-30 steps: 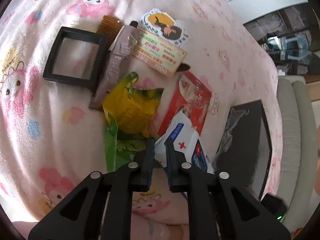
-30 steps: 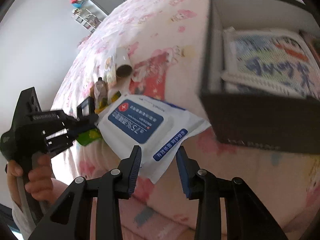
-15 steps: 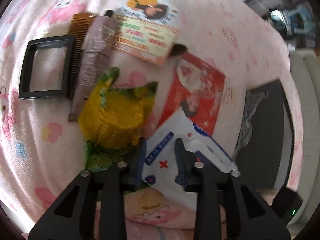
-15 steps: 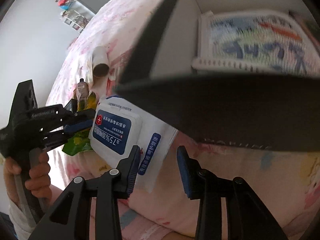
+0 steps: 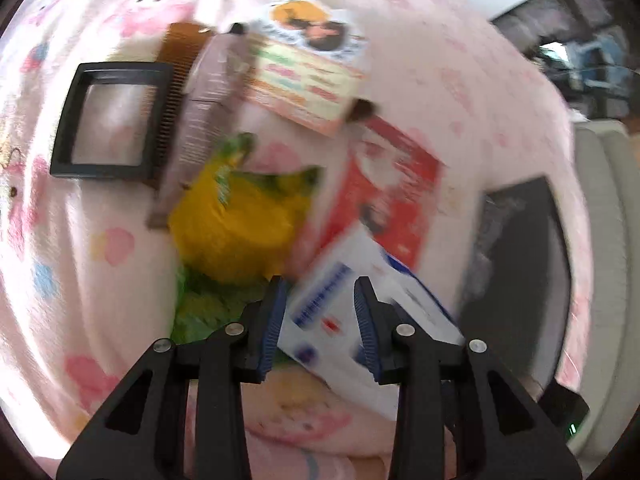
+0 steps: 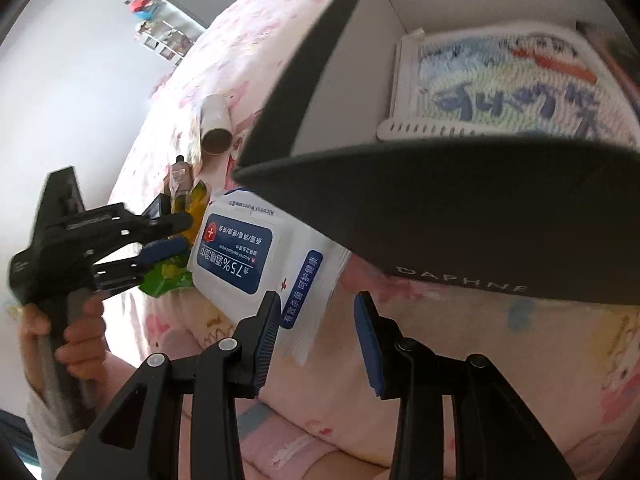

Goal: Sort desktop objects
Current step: 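Carry the wet-wipes pack toward the black shoebox with the right tool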

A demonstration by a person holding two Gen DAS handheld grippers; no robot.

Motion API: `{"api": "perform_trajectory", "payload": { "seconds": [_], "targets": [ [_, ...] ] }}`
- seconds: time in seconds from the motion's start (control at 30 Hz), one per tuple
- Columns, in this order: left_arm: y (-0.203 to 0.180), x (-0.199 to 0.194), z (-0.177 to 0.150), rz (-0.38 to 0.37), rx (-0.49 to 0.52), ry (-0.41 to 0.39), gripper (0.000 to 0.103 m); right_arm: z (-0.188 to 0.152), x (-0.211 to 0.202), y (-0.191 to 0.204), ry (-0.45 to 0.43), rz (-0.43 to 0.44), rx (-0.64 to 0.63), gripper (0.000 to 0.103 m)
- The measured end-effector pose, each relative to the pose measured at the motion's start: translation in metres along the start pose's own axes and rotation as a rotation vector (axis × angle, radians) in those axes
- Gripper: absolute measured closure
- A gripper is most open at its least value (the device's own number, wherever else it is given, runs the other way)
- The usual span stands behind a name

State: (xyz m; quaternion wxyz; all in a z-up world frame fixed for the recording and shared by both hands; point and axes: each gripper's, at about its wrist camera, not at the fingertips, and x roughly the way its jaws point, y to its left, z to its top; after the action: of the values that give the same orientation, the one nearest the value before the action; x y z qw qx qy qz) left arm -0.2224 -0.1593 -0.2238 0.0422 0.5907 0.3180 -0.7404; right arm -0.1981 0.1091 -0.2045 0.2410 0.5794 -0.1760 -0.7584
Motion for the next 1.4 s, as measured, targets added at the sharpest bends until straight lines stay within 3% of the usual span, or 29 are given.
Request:
{"api": "perform_trajectory", "payload": {
  "seconds": [0.03,0.2,0.27,0.33,0.57,0.73,0.87,1.07,1.23,1.33,1.4],
  "targets": [
    [-0.002,0.002,-0.001,0.005,0.009,0.004,0.067,0.001,0.003,0.000,-0.005,0.006,0.000,0.051],
    [-0.012,0.008,-0.006,0.029,0.050,0.026,0.067,0.004,0.010,0.009,-0.040,0.039,-0.057,0.049],
    [-0.014,0.009,-0.009,0.031,0.047,0.042,0.069,0.001,0.009,0.014,-0.037,0.061,-0.076,0.050],
    [-0.011,0.003,-0.012,0.021,0.040,0.051,0.070,-0.002,0.007,0.018,-0.041,0.077,-0.093,0.060],
    [-0.021,-0.009,-0.042,0.004,0.133,0.109,0.076,-0.022,-0.017,0.022,-0.010,0.096,-0.120,0.063],
    [-0.023,-0.014,-0.043,0.010,0.126,0.054,0.070,-0.030,-0.020,0.001,-0.002,0.096,-0.029,0.062],
    [-0.014,-0.004,-0.039,0.020,0.105,0.120,0.057,-0.026,-0.010,-0.005,0.009,0.081,0.023,0.056],
    [-0.018,-0.004,-0.041,0.040,0.135,0.116,0.057,-0.023,0.008,-0.004,0.031,0.061,0.040,0.052],
    [-0.008,-0.011,-0.037,-0.073,0.067,0.111,0.057,-0.026,-0.006,-0.018,0.025,0.062,0.052,0.052],
    [-0.015,0.000,-0.038,-0.046,0.103,0.151,0.057,-0.028,-0.012,-0.026,0.027,0.062,0.063,0.052],
    [-0.023,0.007,-0.039,-0.015,0.140,0.162,0.049,-0.029,-0.011,-0.027,0.034,0.061,0.067,0.052]
  ]
}}
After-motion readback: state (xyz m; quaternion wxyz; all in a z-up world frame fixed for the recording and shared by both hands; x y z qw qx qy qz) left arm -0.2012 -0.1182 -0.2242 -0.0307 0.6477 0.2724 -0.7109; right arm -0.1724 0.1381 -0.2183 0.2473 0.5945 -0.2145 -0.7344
